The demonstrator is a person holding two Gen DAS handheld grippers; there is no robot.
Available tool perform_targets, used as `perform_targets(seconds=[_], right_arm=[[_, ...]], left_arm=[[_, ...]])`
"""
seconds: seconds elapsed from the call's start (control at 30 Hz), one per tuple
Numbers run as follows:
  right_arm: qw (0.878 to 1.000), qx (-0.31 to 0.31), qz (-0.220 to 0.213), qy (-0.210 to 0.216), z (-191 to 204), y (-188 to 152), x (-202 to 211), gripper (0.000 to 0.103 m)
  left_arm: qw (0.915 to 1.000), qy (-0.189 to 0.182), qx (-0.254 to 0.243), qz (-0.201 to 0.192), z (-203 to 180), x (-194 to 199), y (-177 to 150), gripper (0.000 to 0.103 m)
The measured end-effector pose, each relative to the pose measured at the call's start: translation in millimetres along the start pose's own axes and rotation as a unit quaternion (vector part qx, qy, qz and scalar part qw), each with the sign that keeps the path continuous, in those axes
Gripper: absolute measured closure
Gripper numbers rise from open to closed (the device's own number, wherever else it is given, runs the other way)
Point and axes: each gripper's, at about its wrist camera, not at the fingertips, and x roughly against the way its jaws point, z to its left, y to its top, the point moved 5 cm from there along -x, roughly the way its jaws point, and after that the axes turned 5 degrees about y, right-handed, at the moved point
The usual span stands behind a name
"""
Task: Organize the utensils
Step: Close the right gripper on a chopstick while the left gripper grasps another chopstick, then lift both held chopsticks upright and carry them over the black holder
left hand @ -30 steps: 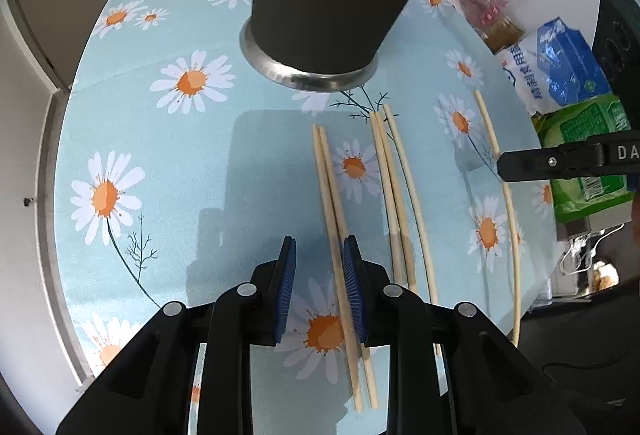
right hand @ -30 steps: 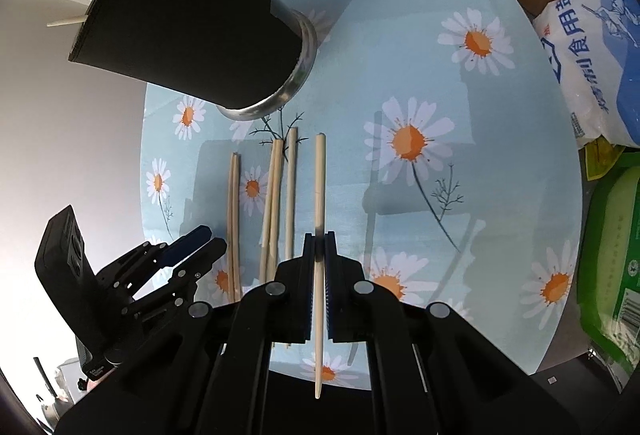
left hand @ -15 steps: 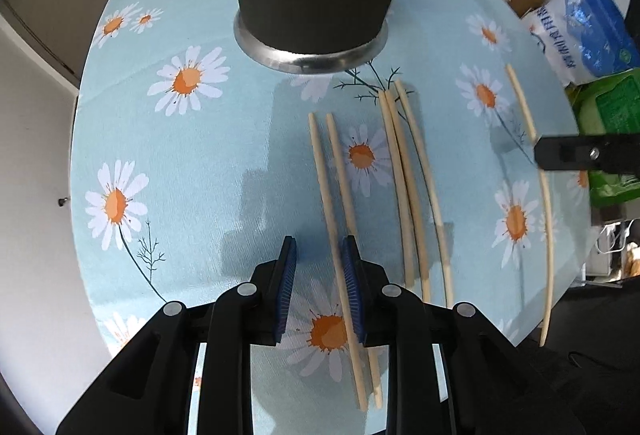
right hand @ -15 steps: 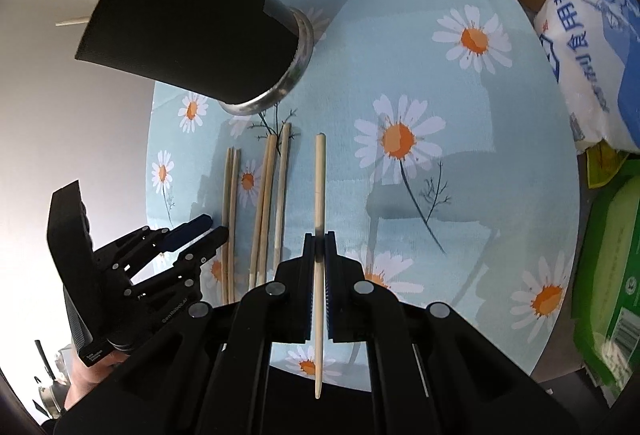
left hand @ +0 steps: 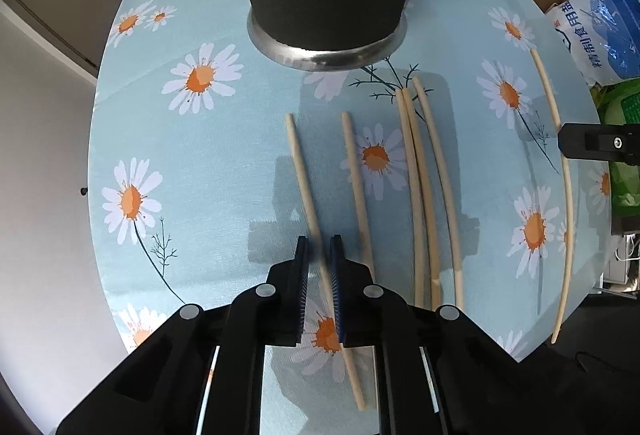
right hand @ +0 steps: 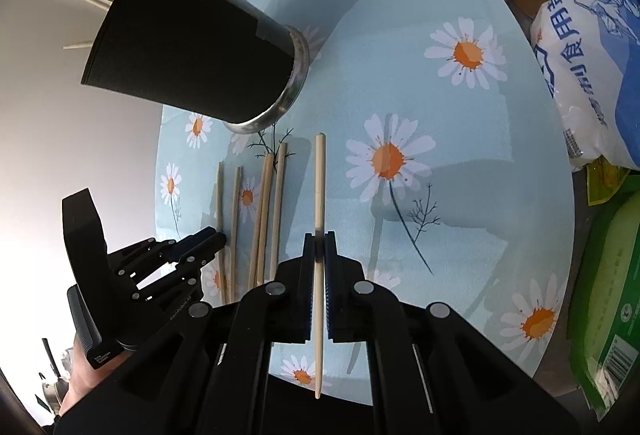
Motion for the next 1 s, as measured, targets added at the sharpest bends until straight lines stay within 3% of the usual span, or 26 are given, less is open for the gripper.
perform_targets(seconds=[0.43, 0.73, 1.0], right_arm=[[1.0, 0.001, 0.003, -0.001, 5, 1, -8, 0.098], [0.999, 0.027, -0.018, -0.011, 35, 2, -3, 0.098], [0.998, 0.04, -0.04, -0.021, 62, -2, 3, 0.098]], left_arm=[[0.9998, -0.018, 0.007, -0.007, 21, -6, -4, 0.099], [0.9959, -0.059, 0.032, -0.06, 49, 25, -2, 0.099], [0.9862, -0.105, 0.048, -0.118, 62, 66, -8, 0.099]])
